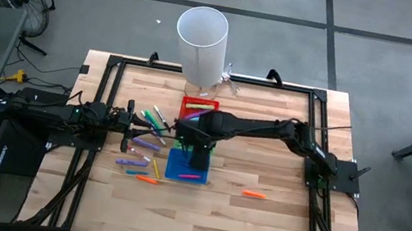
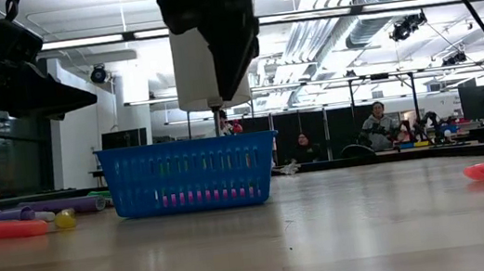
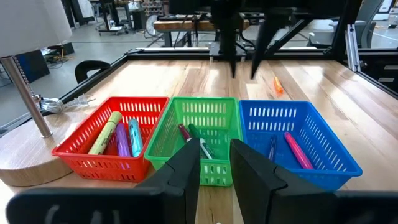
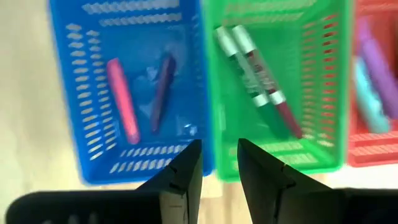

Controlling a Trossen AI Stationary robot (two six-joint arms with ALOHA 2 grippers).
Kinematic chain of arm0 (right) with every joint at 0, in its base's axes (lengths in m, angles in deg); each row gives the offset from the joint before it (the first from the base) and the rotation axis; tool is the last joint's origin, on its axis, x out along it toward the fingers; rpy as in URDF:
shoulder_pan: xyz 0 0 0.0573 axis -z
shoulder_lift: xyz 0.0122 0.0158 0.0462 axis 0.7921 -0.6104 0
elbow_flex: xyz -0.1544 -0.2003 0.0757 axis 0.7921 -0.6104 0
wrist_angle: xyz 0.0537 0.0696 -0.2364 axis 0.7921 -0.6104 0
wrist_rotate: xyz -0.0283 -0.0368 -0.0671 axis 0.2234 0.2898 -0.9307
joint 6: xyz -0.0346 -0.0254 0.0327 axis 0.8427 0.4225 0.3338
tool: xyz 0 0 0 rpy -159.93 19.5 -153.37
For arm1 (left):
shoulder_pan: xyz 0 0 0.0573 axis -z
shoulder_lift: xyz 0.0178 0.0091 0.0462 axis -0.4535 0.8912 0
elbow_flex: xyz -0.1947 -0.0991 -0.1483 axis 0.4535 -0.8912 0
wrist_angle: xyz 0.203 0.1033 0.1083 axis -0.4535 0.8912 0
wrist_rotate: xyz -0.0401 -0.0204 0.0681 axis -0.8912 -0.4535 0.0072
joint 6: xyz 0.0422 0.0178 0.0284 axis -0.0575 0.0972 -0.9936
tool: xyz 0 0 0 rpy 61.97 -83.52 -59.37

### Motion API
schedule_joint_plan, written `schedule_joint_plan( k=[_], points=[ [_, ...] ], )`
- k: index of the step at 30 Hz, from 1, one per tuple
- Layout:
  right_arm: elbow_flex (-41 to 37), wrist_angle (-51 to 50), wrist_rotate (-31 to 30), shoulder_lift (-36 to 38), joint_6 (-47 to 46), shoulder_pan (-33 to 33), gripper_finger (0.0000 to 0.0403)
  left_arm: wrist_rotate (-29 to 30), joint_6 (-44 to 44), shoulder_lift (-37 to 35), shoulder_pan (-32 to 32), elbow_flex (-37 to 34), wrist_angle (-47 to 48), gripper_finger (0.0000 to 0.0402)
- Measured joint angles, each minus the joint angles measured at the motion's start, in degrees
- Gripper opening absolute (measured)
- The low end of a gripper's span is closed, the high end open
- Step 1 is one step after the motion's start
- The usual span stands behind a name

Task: Pick & Place Markers
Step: Put the orange pen into the blue bin

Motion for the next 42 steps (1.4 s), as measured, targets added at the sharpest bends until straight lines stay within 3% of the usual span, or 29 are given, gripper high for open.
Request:
schedule_joint_plan(
  k=[5,13,19,24,37,42],
  points=[
    [-5.49,2.32,2.05,2.76,-0.17,-0.62,0.0090,0.00,0.00,0.00,-0.01,0.00,0.00,0.0085],
    [-26.68,13.83,3.44,13.30,-8.05,-2.95,0.0090,0.01,0.00,0.00,-0.02,0.01,0.00,0.0085],
    [-38.05,14.72,3.93,19.12,-15.17,-6.92,0.0092,0.00,0.00,0.02,-0.01,-0.01,0.00,0.0085],
    [-46.38,14.76,7.79,22.37,-20.62,-10.59,0.0096,0.00,0.00,0.02,-0.02,0.01,0.00,0.0085],
    [-61.13,21.36,9.69,28.98,-31.62,-17.97,0.0171,-0.01,-0.02,0.00,0.00,-0.01,0.00,0.0085],
    [-67.27,26.09,9.89,31.53,-33.98,-19.72,0.0183,0.00,0.00,0.01,0.00,0.00,0.00,0.0085]
  ],
)
